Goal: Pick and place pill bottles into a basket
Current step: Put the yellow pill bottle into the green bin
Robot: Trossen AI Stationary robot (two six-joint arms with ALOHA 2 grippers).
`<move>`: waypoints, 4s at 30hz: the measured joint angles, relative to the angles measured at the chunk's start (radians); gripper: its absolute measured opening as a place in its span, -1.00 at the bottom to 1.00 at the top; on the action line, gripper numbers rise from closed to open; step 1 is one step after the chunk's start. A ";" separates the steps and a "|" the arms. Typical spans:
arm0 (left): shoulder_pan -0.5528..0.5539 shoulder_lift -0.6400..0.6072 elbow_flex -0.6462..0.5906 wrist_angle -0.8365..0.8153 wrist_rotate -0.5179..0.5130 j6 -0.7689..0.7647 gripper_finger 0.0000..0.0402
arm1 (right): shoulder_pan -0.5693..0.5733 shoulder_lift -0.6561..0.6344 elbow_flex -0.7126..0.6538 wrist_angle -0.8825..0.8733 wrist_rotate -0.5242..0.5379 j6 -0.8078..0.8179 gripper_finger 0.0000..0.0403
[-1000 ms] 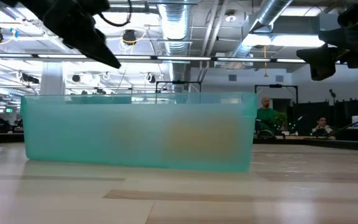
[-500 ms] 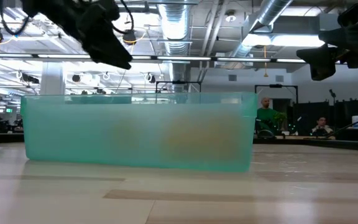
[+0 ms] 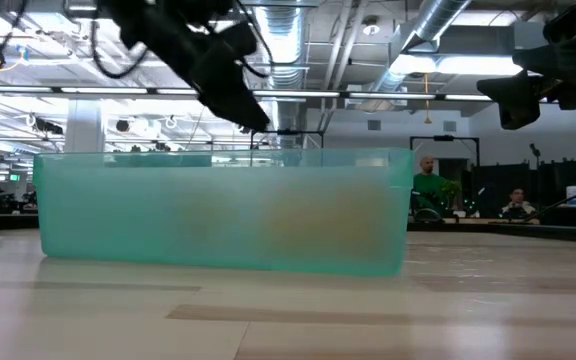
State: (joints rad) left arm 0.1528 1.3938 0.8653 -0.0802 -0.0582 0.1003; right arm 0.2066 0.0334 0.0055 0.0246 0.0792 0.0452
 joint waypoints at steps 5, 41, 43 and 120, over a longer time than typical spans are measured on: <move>0.021 0.137 0.109 -0.044 0.002 0.052 0.45 | 0.000 0.000 0.000 0.000 0.000 0.000 0.29; 0.093 0.477 0.431 -0.206 0.233 0.097 0.45 | 0.000 0.001 0.000 0.000 0.000 0.000 0.29; 0.092 0.501 0.462 -0.242 0.235 0.100 0.45 | 0.000 0.001 0.000 0.000 0.000 0.000 0.29; 0.071 0.663 0.528 -0.250 0.187 0.160 0.28 | 0.000 0.020 0.000 0.000 0.000 0.000 0.29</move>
State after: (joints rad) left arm 0.2234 2.0567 1.3934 -0.3305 0.1291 0.2608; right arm 0.2069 0.0532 0.0059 0.0243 0.0795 0.0452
